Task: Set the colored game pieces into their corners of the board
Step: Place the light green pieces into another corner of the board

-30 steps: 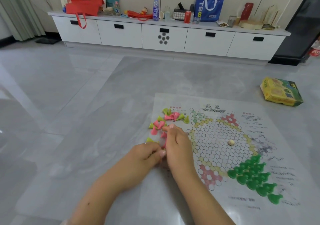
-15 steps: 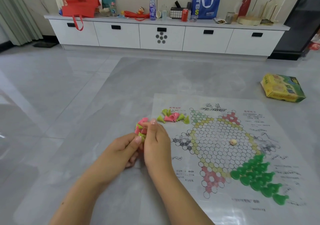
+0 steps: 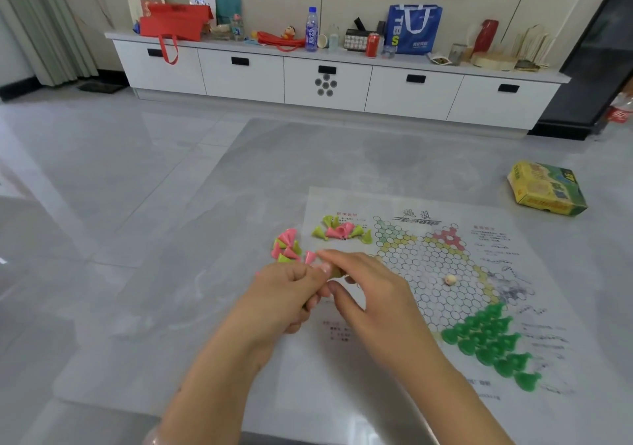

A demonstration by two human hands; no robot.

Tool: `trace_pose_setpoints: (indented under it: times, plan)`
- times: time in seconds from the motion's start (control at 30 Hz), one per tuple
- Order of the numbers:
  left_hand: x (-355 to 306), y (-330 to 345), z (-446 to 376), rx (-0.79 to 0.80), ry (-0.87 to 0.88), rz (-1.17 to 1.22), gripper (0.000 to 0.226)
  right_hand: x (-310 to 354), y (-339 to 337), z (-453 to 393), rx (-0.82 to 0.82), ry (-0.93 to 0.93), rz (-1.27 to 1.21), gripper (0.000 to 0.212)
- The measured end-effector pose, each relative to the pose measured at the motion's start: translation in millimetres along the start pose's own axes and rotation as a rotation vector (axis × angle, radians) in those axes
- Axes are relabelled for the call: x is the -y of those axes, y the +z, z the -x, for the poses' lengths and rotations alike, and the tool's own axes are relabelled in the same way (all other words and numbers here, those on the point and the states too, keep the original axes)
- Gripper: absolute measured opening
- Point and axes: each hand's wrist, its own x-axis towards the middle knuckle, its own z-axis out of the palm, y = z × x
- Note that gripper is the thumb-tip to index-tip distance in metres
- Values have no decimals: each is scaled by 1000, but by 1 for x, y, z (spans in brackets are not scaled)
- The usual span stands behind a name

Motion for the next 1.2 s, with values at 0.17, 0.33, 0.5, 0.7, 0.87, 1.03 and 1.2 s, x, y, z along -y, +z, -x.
trace_pose_setpoints:
  times: [0.17,0.33,0.5,0.7,0.87,1.03,1.2]
  plan:
    - [-1,16,-2,-22,43,-155,38,-8,-15,6,-42,-6,-14,33]
    - [-11,25,-12,19,68,-225,43,-18,-24,6,-42,35,-63,20]
    - [-13,44,-21,47,120,-450,43,-29,-34,17,-36,70,96,5]
    - [-13,49,-16,-8,185,-574,40,-32,-36,22,-14,110,67,12]
    - [-25,28,-7,-233,63,93,19,-24,-25,8,-112,334,-169,21]
    - [-15,-7,-19,-285,-50,382,25,-25,-12,-8,-164,462,-260,18]
    - [0,-23,-23,-259,-25,195,26,-35,4,-23,-138,442,-120,10]
